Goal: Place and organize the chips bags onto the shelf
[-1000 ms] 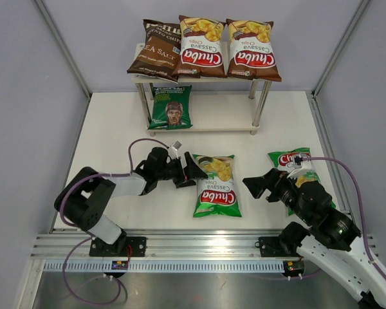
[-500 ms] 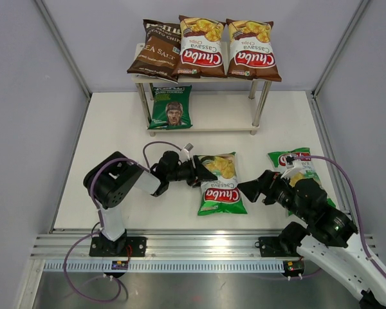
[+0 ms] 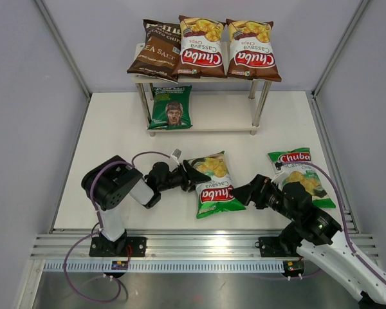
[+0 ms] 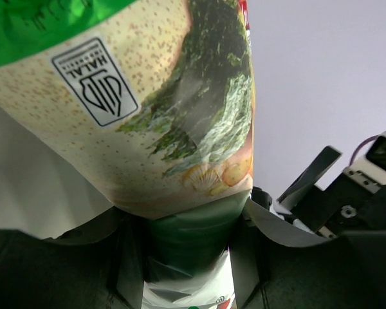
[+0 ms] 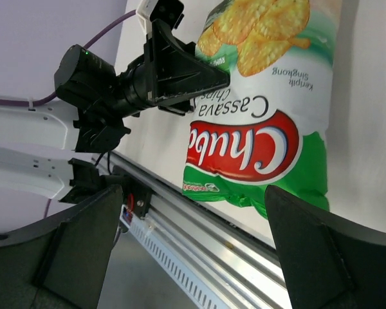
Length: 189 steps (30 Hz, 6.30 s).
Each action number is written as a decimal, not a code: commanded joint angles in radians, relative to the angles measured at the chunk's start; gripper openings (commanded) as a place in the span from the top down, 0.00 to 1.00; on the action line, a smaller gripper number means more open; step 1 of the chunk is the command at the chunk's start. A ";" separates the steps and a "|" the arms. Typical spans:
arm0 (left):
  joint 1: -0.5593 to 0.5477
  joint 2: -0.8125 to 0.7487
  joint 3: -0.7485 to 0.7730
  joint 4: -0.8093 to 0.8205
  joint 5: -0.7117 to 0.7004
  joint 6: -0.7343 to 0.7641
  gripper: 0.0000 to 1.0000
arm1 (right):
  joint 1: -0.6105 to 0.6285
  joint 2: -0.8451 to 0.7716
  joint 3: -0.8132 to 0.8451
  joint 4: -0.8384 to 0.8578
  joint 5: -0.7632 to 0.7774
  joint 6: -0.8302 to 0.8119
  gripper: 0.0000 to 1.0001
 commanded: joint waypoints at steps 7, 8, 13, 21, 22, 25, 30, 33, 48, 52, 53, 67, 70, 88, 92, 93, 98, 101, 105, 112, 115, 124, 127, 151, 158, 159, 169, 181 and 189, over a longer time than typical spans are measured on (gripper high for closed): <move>-0.002 -0.230 -0.080 0.380 -0.213 0.033 0.73 | -0.003 -0.065 -0.089 0.172 -0.133 0.233 0.01; -0.002 -0.250 -0.077 0.361 -0.223 0.040 0.73 | -0.003 -0.071 -0.094 0.165 -0.128 0.243 0.01; -0.017 -0.434 -0.093 0.233 -0.301 0.104 0.74 | -0.003 -0.111 -0.117 0.146 -0.125 0.280 0.01; -0.094 -0.677 -0.072 0.019 -0.428 0.164 0.73 | -0.004 -0.089 -0.195 0.429 -0.188 0.244 0.01; -0.103 -0.691 -0.066 0.010 -0.433 0.162 0.73 | -0.003 -0.082 -0.203 0.463 -0.196 0.236 0.00; -0.141 -0.717 -0.064 -0.002 -0.451 0.156 0.73 | -0.004 -0.068 -0.218 0.657 -0.215 0.195 0.01; -0.195 -0.723 -0.061 -0.001 -0.471 0.138 0.72 | -0.003 0.001 -0.195 0.781 -0.223 0.115 0.00; -0.223 -0.708 -0.049 0.010 -0.471 0.130 0.72 | -0.003 0.071 -0.204 0.862 -0.193 0.112 0.01; -0.233 -0.746 -0.078 -0.092 -0.496 0.162 0.27 | -0.003 0.171 -0.234 0.994 -0.004 0.110 0.53; -0.218 -0.940 -0.066 -0.454 -0.624 0.245 0.02 | -0.003 0.217 -0.257 1.022 0.086 0.125 0.57; -0.218 -0.985 -0.042 -0.645 -0.700 0.271 0.01 | -0.003 0.230 -0.252 1.027 0.126 0.131 0.57; -0.210 -1.429 0.296 -1.707 -0.990 0.652 0.01 | -0.099 0.799 -0.056 1.408 0.194 0.167 0.61; -0.212 -1.416 0.394 -1.833 -0.950 0.757 0.01 | -0.148 0.878 -0.002 1.436 0.156 0.185 0.61; -0.212 -1.623 0.390 -1.897 -0.833 0.957 0.01 | -0.357 1.417 0.374 1.567 -0.033 0.224 0.55; -0.212 -1.628 0.388 -1.895 -0.829 0.956 0.01 | -0.359 1.562 0.450 1.583 -0.012 0.248 0.53; -0.212 -1.626 0.388 -1.892 -0.826 0.957 0.01 | -0.359 1.589 0.466 1.609 -0.013 0.260 0.52; -0.212 -1.637 0.384 -1.888 -0.809 0.960 0.01 | -0.362 1.708 0.539 1.620 0.002 0.277 0.52; -0.212 -1.643 0.381 -1.881 -0.799 0.965 0.01 | -0.360 1.754 0.572 1.600 -0.013 0.285 0.51; -0.212 -1.648 0.382 -1.880 -0.793 0.968 0.01 | -0.360 1.796 0.604 1.574 -0.033 0.308 0.47; -0.212 -1.652 0.381 -1.877 -0.790 0.968 0.01 | -0.362 1.843 0.668 1.447 -0.065 0.340 0.37; -0.212 -1.657 0.379 -1.877 -0.789 0.968 0.01 | -0.362 1.834 0.693 1.375 -0.079 0.326 0.37; -0.212 -1.669 0.377 -1.875 -0.787 0.965 0.01 | -0.363 1.745 0.701 1.117 -0.082 0.300 0.23; -0.212 -1.674 0.374 -1.874 -0.784 0.965 0.01 | -0.365 1.698 0.679 1.048 -0.061 0.285 0.13; -0.212 -1.605 0.384 -1.894 -0.856 0.923 0.01 | -0.369 1.209 0.524 0.602 0.054 0.024 0.01; -0.212 -1.433 0.365 -1.802 -0.806 0.816 0.01 | -0.371 0.907 0.441 0.306 0.175 -0.178 0.01; -0.212 -1.401 0.345 -1.776 -0.792 0.795 0.01 | -0.369 0.850 0.440 0.268 0.204 -0.201 0.01; -0.213 -1.070 0.279 -1.409 -0.602 0.623 0.01 | -0.414 0.518 0.411 -0.116 0.376 -0.333 0.01; -0.310 -0.518 0.442 -1.061 -0.503 0.465 0.01 | -0.414 0.162 0.463 -0.351 0.338 -0.266 0.01; -0.364 -0.094 0.771 -1.001 -0.372 0.353 0.01 | -0.414 0.060 0.529 -0.461 0.294 -0.241 0.01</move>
